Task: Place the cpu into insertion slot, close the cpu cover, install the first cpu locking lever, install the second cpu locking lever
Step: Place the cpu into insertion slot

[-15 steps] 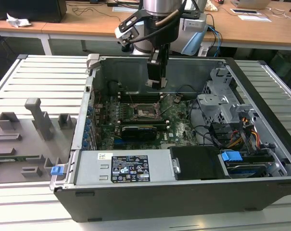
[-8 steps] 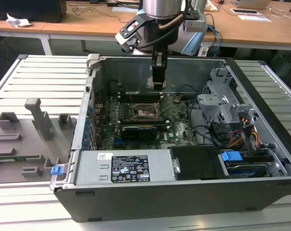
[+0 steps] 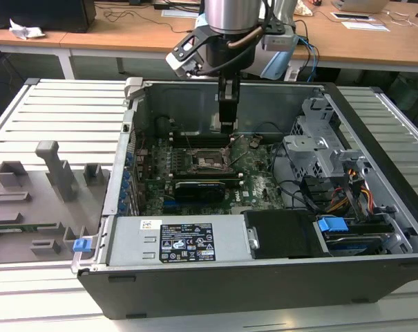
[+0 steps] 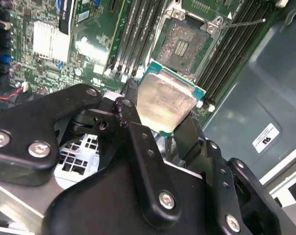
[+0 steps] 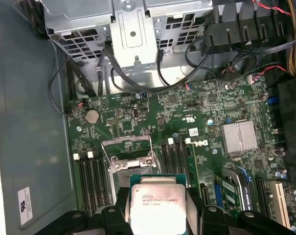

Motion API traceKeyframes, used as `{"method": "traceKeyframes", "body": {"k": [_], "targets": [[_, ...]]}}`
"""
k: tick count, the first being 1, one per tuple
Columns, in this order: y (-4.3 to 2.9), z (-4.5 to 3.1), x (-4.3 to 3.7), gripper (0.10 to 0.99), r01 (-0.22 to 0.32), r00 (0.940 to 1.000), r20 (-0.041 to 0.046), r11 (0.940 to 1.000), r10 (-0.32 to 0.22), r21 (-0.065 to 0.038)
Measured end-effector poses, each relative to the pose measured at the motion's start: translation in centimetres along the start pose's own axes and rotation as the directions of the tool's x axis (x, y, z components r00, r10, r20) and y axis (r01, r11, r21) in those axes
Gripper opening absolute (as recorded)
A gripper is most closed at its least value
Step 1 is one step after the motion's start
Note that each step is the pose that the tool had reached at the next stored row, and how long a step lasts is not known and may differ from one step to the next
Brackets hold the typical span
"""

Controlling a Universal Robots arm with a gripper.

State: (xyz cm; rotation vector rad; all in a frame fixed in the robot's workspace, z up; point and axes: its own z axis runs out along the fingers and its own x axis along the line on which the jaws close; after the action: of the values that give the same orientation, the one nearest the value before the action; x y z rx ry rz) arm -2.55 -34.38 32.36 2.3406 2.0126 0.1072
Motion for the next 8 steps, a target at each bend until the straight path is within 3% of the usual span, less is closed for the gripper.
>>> {"method": "traceKeyframes", "body": {"k": [4, 8], "targets": [[-0.03, 0.37, 0.0, 0.541, 0.095, 0.9954, -0.0083, 0.9955, -0.095, 0.001], [-0.05, 0.61, -0.01, 0.541, 0.097, 0.9953, -0.0084, 0.9953, -0.097, 0.001]]}}
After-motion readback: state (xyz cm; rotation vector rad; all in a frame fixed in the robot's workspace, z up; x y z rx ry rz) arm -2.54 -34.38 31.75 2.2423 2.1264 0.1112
